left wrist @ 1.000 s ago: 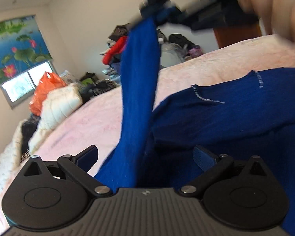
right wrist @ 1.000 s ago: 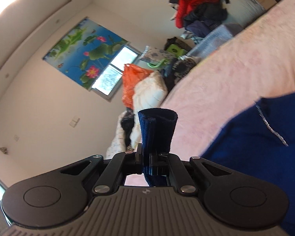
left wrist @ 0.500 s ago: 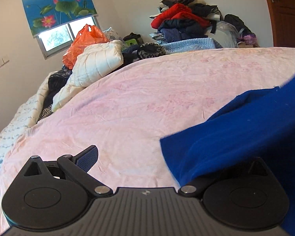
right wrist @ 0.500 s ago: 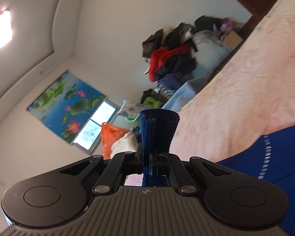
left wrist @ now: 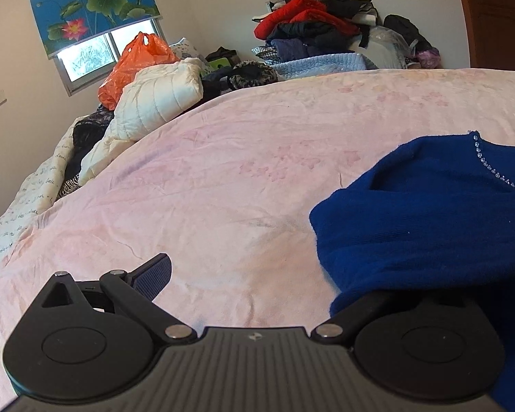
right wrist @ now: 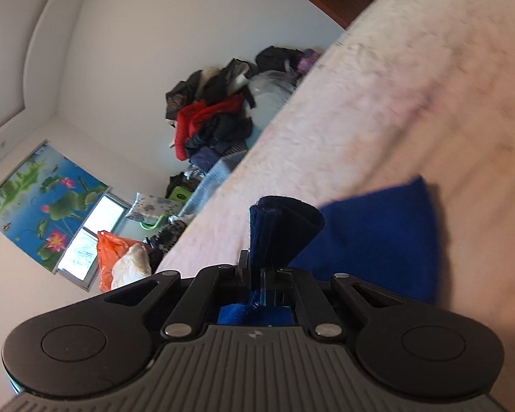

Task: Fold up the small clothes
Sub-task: 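Lift the sleeve and fold it over the sweater body with the right gripper, then open the right gripper to release the sleeve onto the sweater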

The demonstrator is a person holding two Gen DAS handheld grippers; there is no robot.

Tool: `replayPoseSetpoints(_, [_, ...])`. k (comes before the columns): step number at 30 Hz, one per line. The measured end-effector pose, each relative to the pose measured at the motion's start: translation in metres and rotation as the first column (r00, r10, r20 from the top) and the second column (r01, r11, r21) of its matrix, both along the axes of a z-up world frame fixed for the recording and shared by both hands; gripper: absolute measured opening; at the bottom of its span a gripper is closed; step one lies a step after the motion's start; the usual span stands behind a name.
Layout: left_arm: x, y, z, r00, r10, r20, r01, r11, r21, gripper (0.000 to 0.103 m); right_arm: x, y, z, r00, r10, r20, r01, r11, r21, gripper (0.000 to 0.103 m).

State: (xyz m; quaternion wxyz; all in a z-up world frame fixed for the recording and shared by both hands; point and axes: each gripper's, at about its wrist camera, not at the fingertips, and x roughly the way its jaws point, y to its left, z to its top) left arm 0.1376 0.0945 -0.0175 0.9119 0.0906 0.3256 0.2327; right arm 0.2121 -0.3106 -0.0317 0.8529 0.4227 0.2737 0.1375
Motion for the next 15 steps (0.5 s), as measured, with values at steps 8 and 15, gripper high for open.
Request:
replayPoseSetpoints(8, [-0.012,0.002,-0.005,0.997,-0.075,-0.032,0.075,0.997,0.005,0.103,-0.023,0.006,-0.012,0.999,-0.013,-0.034,0.010,0.995,-0.104,0.007])
replayPoseSetpoints(15, [-0.025,0.006,0.000,0.984,-0.172,-0.045,0.172,0.985,0.000,0.103,-0.028,0.004,-0.010,0.998,-0.028,-0.063,0.015,0.981,-0.196,0.016])
